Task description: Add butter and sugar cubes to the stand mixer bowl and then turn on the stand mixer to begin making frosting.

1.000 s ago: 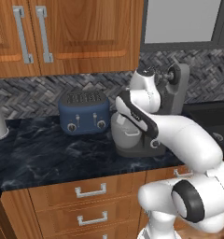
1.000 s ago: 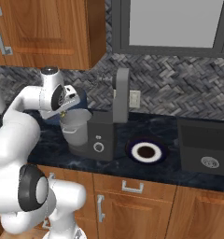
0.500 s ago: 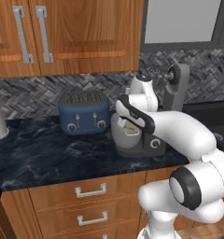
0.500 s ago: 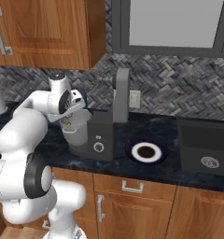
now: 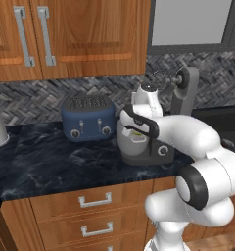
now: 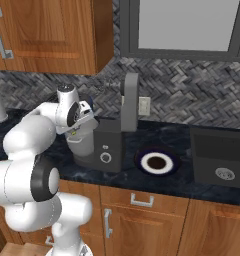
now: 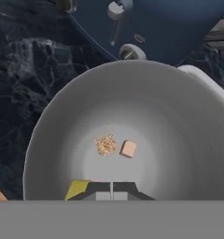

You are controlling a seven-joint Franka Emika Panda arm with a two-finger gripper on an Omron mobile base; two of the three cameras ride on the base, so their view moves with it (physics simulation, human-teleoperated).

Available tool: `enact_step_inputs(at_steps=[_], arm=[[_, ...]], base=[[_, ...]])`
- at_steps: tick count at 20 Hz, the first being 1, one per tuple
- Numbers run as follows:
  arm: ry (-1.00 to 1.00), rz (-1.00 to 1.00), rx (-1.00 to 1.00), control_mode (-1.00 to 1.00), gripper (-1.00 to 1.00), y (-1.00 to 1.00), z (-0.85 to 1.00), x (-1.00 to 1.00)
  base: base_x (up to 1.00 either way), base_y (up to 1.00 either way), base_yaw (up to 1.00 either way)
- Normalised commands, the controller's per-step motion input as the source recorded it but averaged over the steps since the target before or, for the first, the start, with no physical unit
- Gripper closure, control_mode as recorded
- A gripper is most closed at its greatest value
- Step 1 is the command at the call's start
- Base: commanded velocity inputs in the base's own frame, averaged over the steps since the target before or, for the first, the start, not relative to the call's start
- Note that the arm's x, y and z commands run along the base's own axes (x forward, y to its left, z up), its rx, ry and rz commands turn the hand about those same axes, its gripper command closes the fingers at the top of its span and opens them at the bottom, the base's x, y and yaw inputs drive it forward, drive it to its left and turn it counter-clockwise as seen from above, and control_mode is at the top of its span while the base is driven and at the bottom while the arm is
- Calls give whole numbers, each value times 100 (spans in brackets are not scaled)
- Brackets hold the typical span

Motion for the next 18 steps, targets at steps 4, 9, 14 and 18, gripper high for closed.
enact_step_inputs(at_steps=[4,9,14,18], arm=[[0,0,0,-100,100,0,-14,21],[0,0,0,-100,100,0,-1,19],[0,-2,0,-100,-100,5,4,5],[0,-4,0,-100,-100,1,44,-15]], base=[[0,0,0],[0,0,0],[0,0,0],[0,0,0]])
